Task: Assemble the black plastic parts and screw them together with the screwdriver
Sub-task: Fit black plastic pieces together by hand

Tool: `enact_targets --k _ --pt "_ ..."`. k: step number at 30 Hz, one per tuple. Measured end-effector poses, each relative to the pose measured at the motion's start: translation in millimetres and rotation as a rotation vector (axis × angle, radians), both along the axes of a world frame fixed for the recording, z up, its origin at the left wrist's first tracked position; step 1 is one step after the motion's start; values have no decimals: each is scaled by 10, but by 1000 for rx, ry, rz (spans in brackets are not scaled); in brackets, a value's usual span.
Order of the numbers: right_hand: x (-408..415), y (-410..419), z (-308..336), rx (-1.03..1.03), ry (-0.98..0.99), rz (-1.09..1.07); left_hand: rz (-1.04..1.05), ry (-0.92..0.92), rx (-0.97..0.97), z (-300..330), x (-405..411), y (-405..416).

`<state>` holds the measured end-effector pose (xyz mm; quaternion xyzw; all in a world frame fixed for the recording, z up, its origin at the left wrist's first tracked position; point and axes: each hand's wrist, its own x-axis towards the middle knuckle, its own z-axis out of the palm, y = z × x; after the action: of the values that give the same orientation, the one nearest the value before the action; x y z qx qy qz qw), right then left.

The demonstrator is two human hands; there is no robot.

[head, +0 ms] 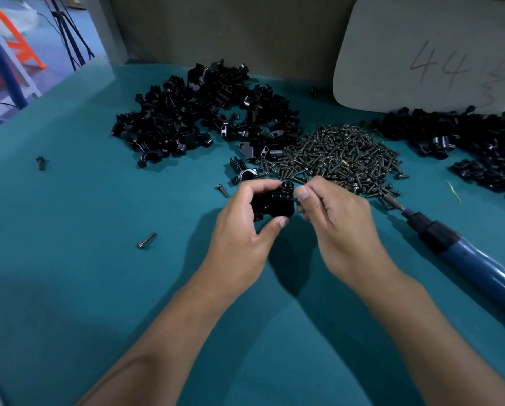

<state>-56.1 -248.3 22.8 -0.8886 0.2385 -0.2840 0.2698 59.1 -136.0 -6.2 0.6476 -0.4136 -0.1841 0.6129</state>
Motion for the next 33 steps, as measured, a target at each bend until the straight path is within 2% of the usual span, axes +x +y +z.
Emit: enact_targets --k 5,6,12,16,19,23,27,33 --pt "-77 -103 117 138 77 136 -8 81 -21 1 18 -8" --pt "-89 -124 124 114 87 149 -10 84 -23 2 18 -7" --pt "-71 -97 113 -2 84 124 -24 59 -15 3 -12 -13" --pt "-70 -66 82 26 85 65 -26 83 -38 -1 -13 -17" --pt "-94 -94 134 111 65 117 -27 109 -53 -3 9 -16" --pt "-96 -113 155 44 56 105 -39 94 -41 -5 -15 -17" --pt "-88 -76 177 99 68 51 -41 83 -46 -11 -28 -26" --pt "-112 -124 208 122 60 111 -36 109 -53 -9 13 -18"
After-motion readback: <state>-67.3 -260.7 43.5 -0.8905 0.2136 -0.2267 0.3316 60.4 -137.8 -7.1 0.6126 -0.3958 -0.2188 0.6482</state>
